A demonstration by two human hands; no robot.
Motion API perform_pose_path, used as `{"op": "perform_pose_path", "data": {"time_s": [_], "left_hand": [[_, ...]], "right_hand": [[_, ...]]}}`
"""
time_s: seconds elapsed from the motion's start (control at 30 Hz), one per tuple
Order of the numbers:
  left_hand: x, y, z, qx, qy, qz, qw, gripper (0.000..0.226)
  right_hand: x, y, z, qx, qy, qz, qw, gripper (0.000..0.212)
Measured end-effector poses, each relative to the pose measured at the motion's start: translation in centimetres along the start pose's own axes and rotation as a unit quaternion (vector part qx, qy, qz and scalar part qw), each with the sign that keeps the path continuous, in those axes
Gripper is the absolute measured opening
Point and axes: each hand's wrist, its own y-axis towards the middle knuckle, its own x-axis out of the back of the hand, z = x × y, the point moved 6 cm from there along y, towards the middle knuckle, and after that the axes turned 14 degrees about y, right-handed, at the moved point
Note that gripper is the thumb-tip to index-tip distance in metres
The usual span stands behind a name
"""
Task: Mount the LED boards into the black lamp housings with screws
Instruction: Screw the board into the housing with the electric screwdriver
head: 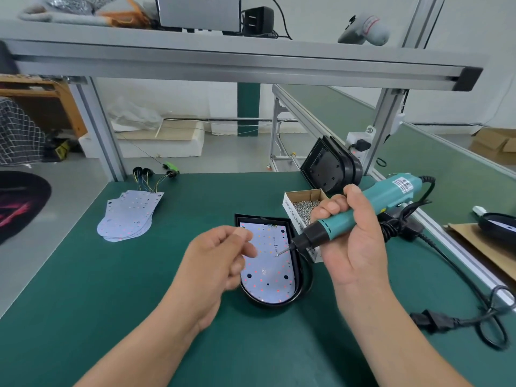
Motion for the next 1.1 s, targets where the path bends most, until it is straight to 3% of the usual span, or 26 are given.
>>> {"op": "perform_pose_path", "data": {"time_s": [0.13, 0.4, 0.7, 1.1], "left_hand": [[2.7, 2.0, 0.4, -0.017, 0.164, -0.079, 0.983, 0.022], [2.3, 2.4, 2.6, 0.024, 0.383, -0.033, 0.923, 0.066], [1.3, 2.3, 2.6, -0.003, 0.429, -0.004, 0.903, 0.039], [1.1, 2.7, 3.0, -0.007, 0.397, 0.004, 0.918, 0.033]], "right_hand": [[-0.1, -0.1, -0.3, 0.008, -0.044, 0.026, 0.999, 0.012], [-0.1, -0.5, -1.3, -0.004, -0.156, 0.073, 0.985, 0.015], [0.0, -1.0, -2.3, 0.005, -0.232, 0.088, 0.969, 0.016], [-1.0, -1.8, -2.8, 0.017, -0.262, 0.141, 0.955, 0.018]]}}
